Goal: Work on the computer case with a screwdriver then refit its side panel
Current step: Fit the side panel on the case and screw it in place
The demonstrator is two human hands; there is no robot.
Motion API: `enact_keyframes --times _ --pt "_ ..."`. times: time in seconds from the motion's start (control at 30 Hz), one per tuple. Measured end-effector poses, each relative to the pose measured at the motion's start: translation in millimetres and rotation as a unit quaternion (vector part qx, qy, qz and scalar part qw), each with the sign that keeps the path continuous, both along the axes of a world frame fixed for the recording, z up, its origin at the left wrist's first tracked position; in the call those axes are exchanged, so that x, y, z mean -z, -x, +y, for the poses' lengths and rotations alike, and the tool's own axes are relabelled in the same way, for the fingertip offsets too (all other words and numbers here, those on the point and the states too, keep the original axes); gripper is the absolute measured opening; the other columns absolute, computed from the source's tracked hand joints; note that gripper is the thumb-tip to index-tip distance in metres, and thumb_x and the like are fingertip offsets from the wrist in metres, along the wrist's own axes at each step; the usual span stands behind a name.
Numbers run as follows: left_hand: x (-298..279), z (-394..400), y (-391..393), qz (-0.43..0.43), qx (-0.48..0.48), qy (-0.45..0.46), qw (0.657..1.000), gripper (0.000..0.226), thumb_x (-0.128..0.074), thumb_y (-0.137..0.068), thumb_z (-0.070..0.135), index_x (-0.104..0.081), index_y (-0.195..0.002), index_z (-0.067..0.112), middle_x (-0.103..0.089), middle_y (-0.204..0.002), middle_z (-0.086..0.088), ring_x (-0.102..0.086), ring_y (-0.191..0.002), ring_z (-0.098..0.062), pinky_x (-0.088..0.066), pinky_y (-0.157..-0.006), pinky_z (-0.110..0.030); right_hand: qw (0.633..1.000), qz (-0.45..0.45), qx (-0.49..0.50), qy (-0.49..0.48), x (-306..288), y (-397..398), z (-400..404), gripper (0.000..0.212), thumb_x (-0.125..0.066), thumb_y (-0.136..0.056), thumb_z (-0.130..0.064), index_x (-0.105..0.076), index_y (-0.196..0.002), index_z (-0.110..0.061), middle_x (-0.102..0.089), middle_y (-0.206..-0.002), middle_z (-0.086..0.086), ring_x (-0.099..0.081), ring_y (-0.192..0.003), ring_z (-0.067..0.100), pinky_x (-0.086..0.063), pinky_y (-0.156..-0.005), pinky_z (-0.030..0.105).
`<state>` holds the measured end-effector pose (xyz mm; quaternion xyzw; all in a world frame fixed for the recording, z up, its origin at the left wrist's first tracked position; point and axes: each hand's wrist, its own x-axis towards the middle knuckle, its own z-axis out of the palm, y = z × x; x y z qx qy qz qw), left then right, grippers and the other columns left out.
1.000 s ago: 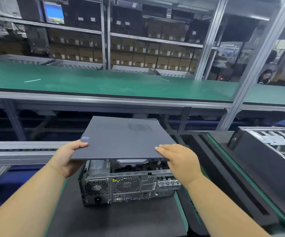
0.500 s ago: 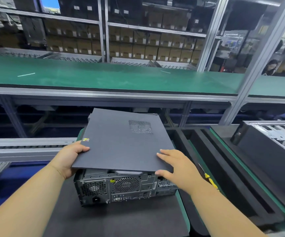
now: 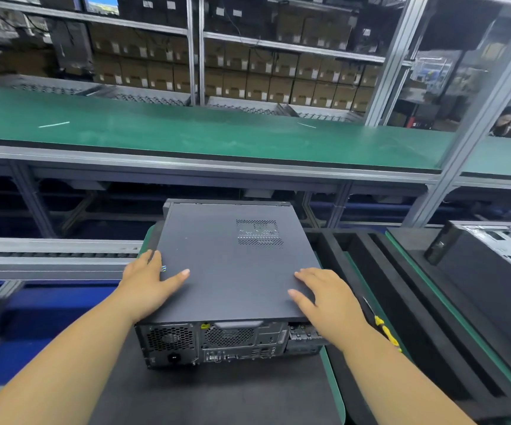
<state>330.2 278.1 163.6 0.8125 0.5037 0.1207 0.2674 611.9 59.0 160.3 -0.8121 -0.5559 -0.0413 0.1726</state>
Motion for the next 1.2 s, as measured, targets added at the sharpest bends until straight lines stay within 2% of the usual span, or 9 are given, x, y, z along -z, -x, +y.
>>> enact_keyframes --times 0.07,0.17,0.33,0.57,0.7,0.93,1.0,1.1,1.2 --pt "0.3 -5.1 -4.0 0.014 0.017 -0.003 1.0 0.09 -0.049 -0.084 0.069 -0.025 -0.15 0.013 -0.022 -0.157 -0.004 -0.019 -0.143 -0.027 -0.021 -0.116 -0.04 0.999 0.004 0.027 0.025 -2.2 -2.2 8.0 0.068 -0.04 -0.096 -0.063 -0.039 -0.151 -0.023 -0.039 -0.154 -0.007 -0.032 -0.142 0.014 -0.026 -0.117 0.031" --pt "6.8 -13.1 -7.2 0.063 0.012 -0.006 0.998 0.111 -0.048 -0.08 0.076 0.005 -0.156 0.014 0.011 -0.163 0.0 0.0 -0.15 -0.023 -0.01 -0.121 -0.039 0.992 0.037 0.059 0.104 -0.3 -3.5 16.0 0.088 -0.033 -0.092 -0.072 -0.012 -0.159 -0.019 -0.011 -0.165 -0.005 -0.009 -0.152 0.015 -0.019 -0.122 0.035" --pt "7.6 -13.1 -8.4 0.092 0.018 -0.014 0.995 0.112 -0.042 -0.079 0.08 0.011 -0.155 0.015 0.018 -0.162 0.002 0.004 -0.15 -0.021 -0.01 -0.122 -0.04 0.988 0.014 0.059 0.142 -1.5 -5.5 21.0 0.096 -0.028 -0.089 -0.077 -0.007 -0.159 -0.015 -0.006 -0.166 -0.002 -0.006 -0.153 0.017 -0.022 -0.122 0.039" --pt "4.5 -18.2 -10.5 0.116 0.003 -0.014 0.993 0.109 -0.038 -0.08 0.082 0.01 -0.155 0.019 0.018 -0.162 0.001 0.006 -0.15 -0.023 -0.012 -0.121 -0.043 0.983 0.03 0.046 0.175 -2.3 -6.1 23.5 0.096 -0.028 -0.091 -0.075 0.0 -0.159 -0.012 0.001 -0.166 0.002 -0.001 -0.152 0.022 -0.016 -0.123 0.043" --pt "1.6 -23.7 -7.6 0.12 -0.015 0.008 0.993 0.109 -0.038 -0.076 0.085 0.009 -0.155 0.027 0.017 -0.162 0.002 -0.01 -0.148 -0.03 -0.027 -0.114 -0.047 0.976 0.09 0.079 0.184 -0.7 -4.5 22.1 0.101 -0.03 -0.088 -0.079 0.009 -0.158 -0.017 0.014 -0.165 0.0 0.005 -0.153 0.023 -0.013 -0.123 0.044" --pt "2.7 -31.5 2.1 0.145 -0.005 0.023 0.989 0.109 -0.036 -0.073 0.088 0.013 -0.153 0.033 -0.013 -0.155 -0.008 -0.038 -0.134 -0.031 -0.043 -0.09 -0.038 0.972 0.082 0.097 0.198 -8.5 -4.2 23.1 0.101 -0.032 -0.087 -0.079 0.003 -0.159 -0.017 0.009 -0.166 -0.002 -0.021 -0.149 0.027 -0.029 -0.116 0.043" --pt "-0.4 -30.1 5.2 0.143 0.0 0.043 0.989 0.11 -0.04 -0.072 0.088 0.014 -0.152 0.036 -0.018 -0.154 -0.009 -0.04 -0.132 -0.03 -0.042 -0.085 -0.035 0.966 0.119 0.08 0.213 -15.4 -10.7 21.3 0.104 -0.04 -0.085 -0.078 0.003 -0.159 -0.02 0.011 -0.165 -0.007 -0.019 -0.15 0.022 -0.029 -0.116 0.041" --pt "-0.3 -29.7 13.6 0.12 0.015 0.068 0.99 0.116 -0.047 -0.066 0.089 0.015 -0.151 0.04 -0.02 -0.153 -0.007 -0.042 -0.131 -0.028 -0.042 -0.087 -0.035 0.953 0.229 0.051 0.193 -15.6 -21.7 12.3 0.109 -0.056 -0.081 -0.073 0.005 -0.158 -0.026 0.015 -0.163 -0.017 -0.011 -0.151 0.011 -0.021 -0.117 0.034" --pt "-1.0 -29.6 24.9 0.086 0.048 0.11 0.989 0.137 -0.062 -0.048 0.09 0.016 -0.15 0.043 -0.022 -0.151 -0.005 -0.041 -0.13 -0.026 -0.041 -0.096 -0.035 0.919 0.341 0.044 0.194 -9.8 -28.6 2.7 0.139 -0.077 -0.057 -0.073 0.012 -0.157 -0.032 0.009 -0.165 -0.013 -0.012 -0.151 0.012 -0.018 -0.121 0.036"
